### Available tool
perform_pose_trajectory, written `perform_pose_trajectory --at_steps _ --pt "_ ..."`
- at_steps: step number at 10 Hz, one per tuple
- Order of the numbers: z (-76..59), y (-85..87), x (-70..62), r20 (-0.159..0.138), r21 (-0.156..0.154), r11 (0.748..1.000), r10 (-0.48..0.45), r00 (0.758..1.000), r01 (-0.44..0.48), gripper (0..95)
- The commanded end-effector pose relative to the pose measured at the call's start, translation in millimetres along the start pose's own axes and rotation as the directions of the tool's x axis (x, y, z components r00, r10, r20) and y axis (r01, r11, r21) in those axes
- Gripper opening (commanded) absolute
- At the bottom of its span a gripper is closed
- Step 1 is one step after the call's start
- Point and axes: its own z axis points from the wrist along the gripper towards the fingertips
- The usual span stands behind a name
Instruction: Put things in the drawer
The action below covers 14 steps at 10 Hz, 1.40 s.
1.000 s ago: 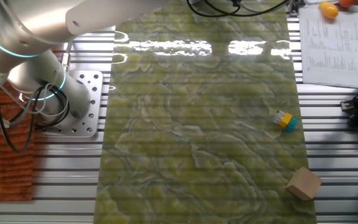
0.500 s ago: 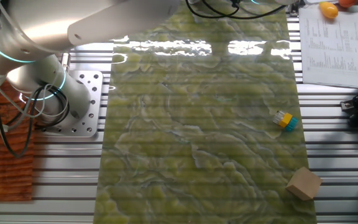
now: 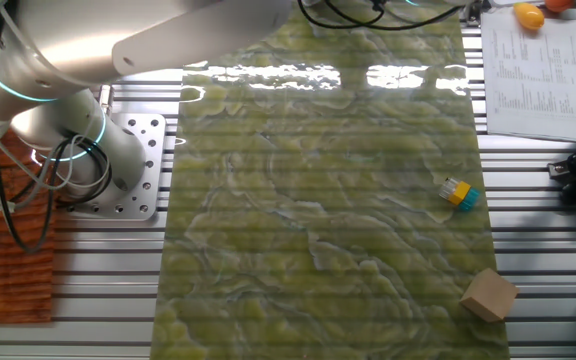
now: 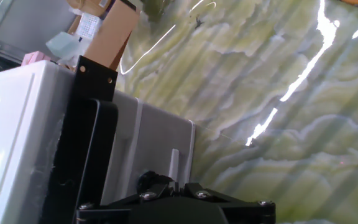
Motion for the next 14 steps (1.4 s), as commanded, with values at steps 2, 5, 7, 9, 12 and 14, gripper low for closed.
perform_pose_trajectory --at_steps 2,5,7,9,12,14 --pt "-0.3 0.0 0.5 -0.032 0.062 0.998 -0.02 0.999 0.022 0.0" --pt "-25.1 -7.9 2.9 -0.097 0.139 0.988 -0.053 0.994 0.066 0.0" --pt "-58.5 -20.9 10.5 -0.168 0.225 0.968 -0.072 0.983 0.109 0.0" --pt "-94.3 -43.2 24.0 -0.184 0.279 0.957 -0.022 0.983 0.073 0.0" --pt "-135.1 -91.3 37.8 -0.234 0.368 0.927 0.016 0.972 0.073 0.0" --pt "-151.2 -115.2 45.1 -0.225 0.51 0.86 0.125 0.966 0.008 0.0"
